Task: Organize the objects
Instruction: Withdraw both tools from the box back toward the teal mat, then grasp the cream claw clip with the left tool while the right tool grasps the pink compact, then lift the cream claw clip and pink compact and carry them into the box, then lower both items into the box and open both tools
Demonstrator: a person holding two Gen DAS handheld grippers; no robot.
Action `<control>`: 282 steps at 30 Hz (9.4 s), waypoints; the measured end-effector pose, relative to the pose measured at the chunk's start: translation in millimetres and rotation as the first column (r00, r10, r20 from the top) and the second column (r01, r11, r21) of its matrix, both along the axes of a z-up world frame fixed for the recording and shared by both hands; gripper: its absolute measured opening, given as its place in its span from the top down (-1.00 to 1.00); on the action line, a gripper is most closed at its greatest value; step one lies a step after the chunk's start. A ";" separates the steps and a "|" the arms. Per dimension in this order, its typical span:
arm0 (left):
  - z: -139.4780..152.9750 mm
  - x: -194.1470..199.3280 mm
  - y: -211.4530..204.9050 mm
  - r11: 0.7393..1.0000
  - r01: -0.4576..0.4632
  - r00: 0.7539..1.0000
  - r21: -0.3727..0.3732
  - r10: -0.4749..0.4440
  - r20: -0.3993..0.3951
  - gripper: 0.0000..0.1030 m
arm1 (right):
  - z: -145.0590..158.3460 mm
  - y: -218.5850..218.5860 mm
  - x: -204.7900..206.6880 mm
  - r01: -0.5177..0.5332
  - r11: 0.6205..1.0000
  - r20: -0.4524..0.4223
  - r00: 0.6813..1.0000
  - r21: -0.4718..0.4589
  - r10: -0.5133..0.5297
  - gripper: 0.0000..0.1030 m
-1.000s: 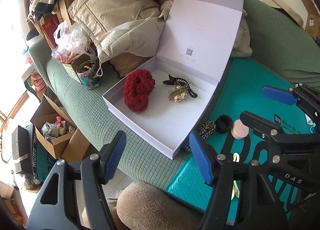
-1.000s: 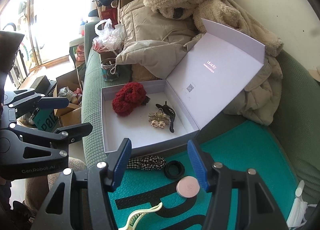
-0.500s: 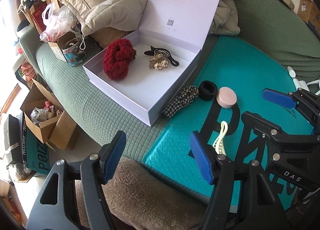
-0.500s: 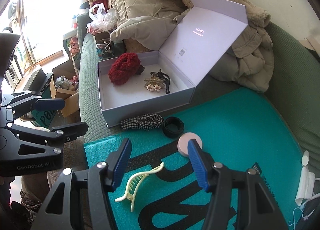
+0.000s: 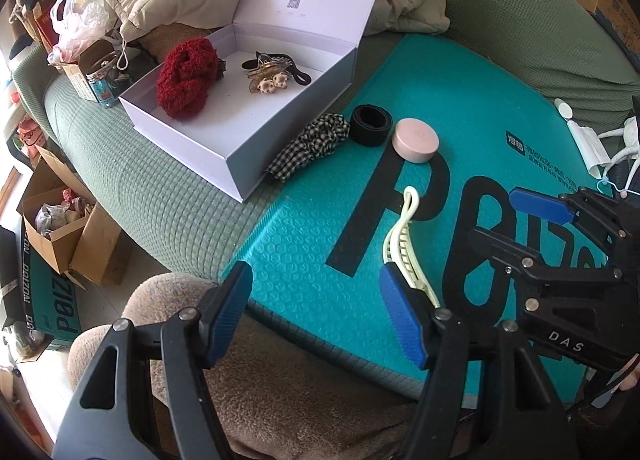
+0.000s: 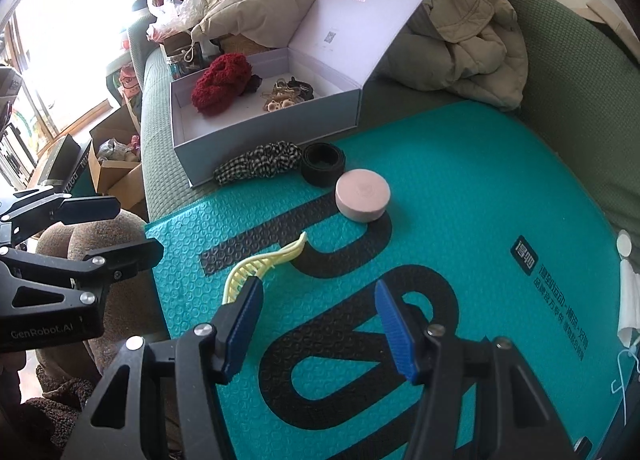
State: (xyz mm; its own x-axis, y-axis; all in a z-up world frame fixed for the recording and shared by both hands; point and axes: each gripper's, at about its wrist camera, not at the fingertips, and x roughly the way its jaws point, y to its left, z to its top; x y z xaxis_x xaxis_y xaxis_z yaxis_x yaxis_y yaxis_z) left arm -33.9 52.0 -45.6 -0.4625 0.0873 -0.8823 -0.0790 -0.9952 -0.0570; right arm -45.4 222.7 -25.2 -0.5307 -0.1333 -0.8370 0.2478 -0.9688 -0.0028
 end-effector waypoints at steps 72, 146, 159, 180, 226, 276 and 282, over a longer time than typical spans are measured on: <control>-62.5 -59.2 21.2 0.998 0.049 0.996 0.027 -0.051 0.078 0.47 | -57.5 20.0 -57.9 0.002 1.000 0.010 1.000 0.017 -0.002 0.01; 17.9 -16.3 -35.7 1.000 0.003 0.999 0.006 -0.003 -0.047 0.64 | 22.6 -62.7 -20.3 -0.221 0.975 -0.112 0.969 -0.009 0.218 0.01; 40.0 -55.6 -63.2 1.000 -0.020 0.997 0.004 0.020 -0.075 0.64 | 43.7 -77.1 -55.4 -0.252 0.968 -0.145 0.958 -0.008 0.249 0.01; 12.0 -149.5 -112.8 0.999 -0.052 0.998 0.004 0.052 -0.029 0.64 | 34.3 -105.2 -139.2 -0.319 0.948 -0.148 0.938 -0.008 0.315 0.01; -69.4 -254.3 -122.8 0.993 0.041 0.995 -0.111 -0.030 0.092 0.64 | -39.1 -121.3 -234.9 -0.311 0.950 0.024 0.950 0.041 0.310 0.01; -49.7 -265.6 -156.1 0.995 -0.001 0.998 -0.102 0.007 0.059 0.06 | -50.9 -122.3 -250.8 -0.283 0.957 0.087 0.957 0.070 0.276 -0.12; -27.1 -253.5 -154.8 0.996 -0.030 0.999 -0.083 0.033 0.030 0.06 | -35.2 -117.8 -246.0 -0.269 0.961 0.044 0.963 0.064 0.267 -0.12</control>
State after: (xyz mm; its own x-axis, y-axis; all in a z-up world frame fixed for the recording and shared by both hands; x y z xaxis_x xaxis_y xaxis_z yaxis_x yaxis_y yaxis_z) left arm -287.4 -102.8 -72.7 -0.4359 -0.0004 -0.9000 -0.0470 -0.9986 0.0232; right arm -291.4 105.0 -60.4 -0.4537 -0.2081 -0.8665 0.4994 -0.8647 -0.0538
